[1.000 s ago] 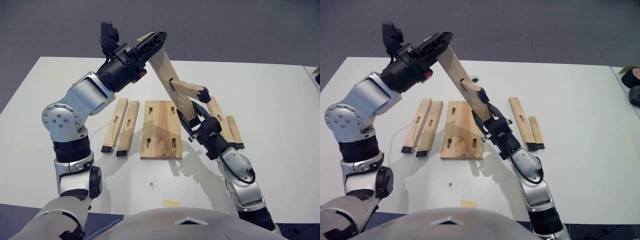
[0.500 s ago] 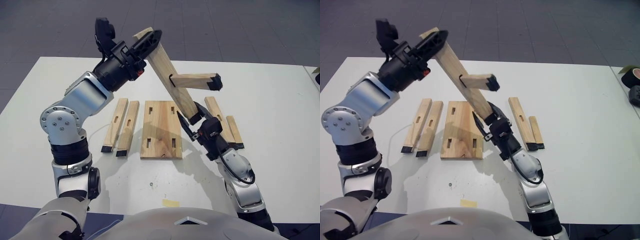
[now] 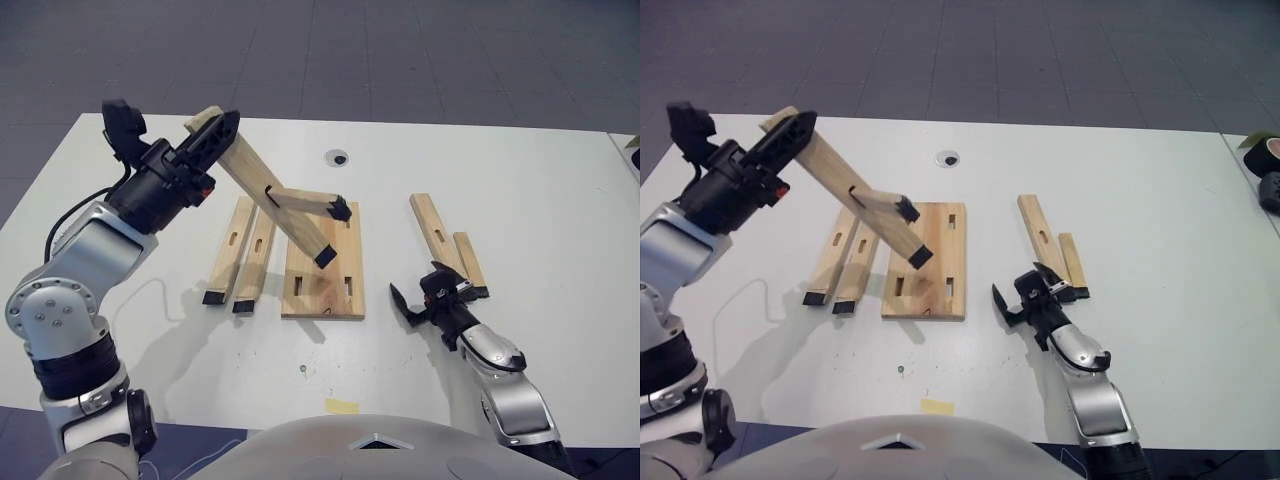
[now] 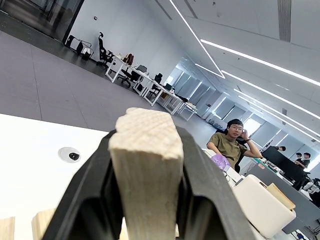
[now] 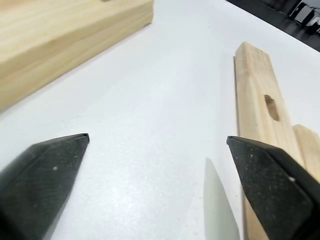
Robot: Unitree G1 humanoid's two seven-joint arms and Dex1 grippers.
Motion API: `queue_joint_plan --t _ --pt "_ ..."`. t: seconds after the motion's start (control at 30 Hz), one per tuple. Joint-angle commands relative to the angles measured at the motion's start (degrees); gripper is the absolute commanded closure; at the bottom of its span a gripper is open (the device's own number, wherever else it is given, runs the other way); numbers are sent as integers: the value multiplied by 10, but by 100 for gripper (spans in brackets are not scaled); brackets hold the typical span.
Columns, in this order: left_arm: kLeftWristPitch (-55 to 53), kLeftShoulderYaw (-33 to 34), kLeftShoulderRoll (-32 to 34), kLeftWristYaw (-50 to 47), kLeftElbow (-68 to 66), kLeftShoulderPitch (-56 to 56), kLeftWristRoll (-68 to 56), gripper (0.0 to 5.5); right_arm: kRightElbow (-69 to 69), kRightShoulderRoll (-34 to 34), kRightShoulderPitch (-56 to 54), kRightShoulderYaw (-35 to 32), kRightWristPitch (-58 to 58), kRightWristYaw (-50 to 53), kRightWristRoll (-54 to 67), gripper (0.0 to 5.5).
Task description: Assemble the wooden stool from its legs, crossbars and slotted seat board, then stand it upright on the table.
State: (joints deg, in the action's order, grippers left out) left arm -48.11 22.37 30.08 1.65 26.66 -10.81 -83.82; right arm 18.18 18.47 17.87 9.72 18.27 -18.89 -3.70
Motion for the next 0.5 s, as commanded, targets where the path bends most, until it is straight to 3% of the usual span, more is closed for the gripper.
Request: queue_joint_plan --t 0.03,0.27,0.5 --pt "4 -4 26 8 17 38 54 445 4 -7 -28 45 8 -42 17 10" --pt "27 -28 47 47 9 40 173 445 3 -22 -22 61 1 -29 13 10" --pt "53 -18 3 9 35 68 201 445 21 -9 23 30 -7 -22 25 10"
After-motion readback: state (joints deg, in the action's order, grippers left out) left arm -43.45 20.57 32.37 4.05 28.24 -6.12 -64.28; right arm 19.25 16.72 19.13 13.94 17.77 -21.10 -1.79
